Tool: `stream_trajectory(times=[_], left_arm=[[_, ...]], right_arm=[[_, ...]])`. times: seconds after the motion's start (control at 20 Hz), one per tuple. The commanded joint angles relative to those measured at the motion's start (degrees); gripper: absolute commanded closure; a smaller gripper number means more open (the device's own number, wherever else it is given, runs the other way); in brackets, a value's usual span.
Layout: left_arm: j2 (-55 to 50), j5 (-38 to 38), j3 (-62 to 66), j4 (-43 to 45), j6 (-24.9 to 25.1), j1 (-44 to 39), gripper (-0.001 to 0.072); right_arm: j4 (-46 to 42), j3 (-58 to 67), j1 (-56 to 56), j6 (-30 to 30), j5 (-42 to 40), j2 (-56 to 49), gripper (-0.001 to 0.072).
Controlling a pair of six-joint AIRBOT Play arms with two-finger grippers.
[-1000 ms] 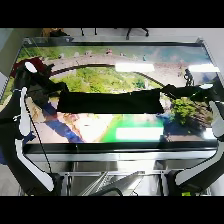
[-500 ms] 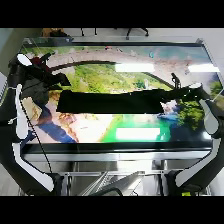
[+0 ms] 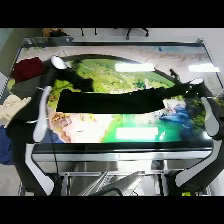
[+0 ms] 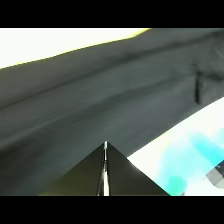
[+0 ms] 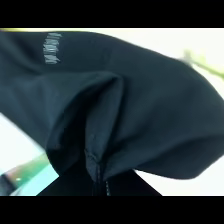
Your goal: Fold the shirts.
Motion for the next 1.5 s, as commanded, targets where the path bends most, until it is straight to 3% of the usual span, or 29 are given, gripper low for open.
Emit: stream_trajectory(times=[0.0,0.2,0.45,0.55,0.65,0.85,1.2,1.25,1.35,1.45], left_arm=[[-5.81,9.44,-0.02,-0.85,-0.52,-12.44,0.0692],[-13.64,21.33,2.49,-3.34,-3.3,-24.3,0.0692],[-18.64,21.14,9.42,-5.57,-7.43,-28.04,0.0692],[-16.17,17.0,9.42,-11.34,-6.71,-25.49,0.0692],[-11.08,10.08,9.42,-18.36,-1.86,-21.09,0.0693],[5.4,-2.23,9.4,-30.71,3.28,-9.33,0.0693],[33.64,-5.62,5.25,-31.3,5.92,10.67,0.0693],[36.92,-5.95,2.05,-31.21,7.67,12.52,0.0693],[42.36,-6.86,-5.09,-31.21,10.29,15.34,0.0693],[46.49,-6.91,-12.15,-31.23,12.44,16.79,0.0693]], right_arm=[[5.18,5.27,-2.51,1.6,9.09,4.0,0.0693],[14.91,13.2,-6.19,4.94,18.69,6.78,0.0692],[15.19,15.74,-6.67,5.68,19.41,9.07,0.0693],[14.86,15.72,-6.56,6.03,19.41,8.94,0.0692],[14.91,15.72,-5.68,6.27,19.34,8.96,0.0692],[14.86,15.72,0.79,6.91,16.02,8.76,0.0692],[14.23,15.54,25.83,7.91,-7.19,1.09,0.0684],[14.16,15.54,30.14,7.91,-11.72,-1.55,0.0646],[14.19,15.54,38.36,5.62,-21.09,-7.48,0.0389],[14.49,15.61,44.19,4.9,-27.58,-12.61,0.0232]])
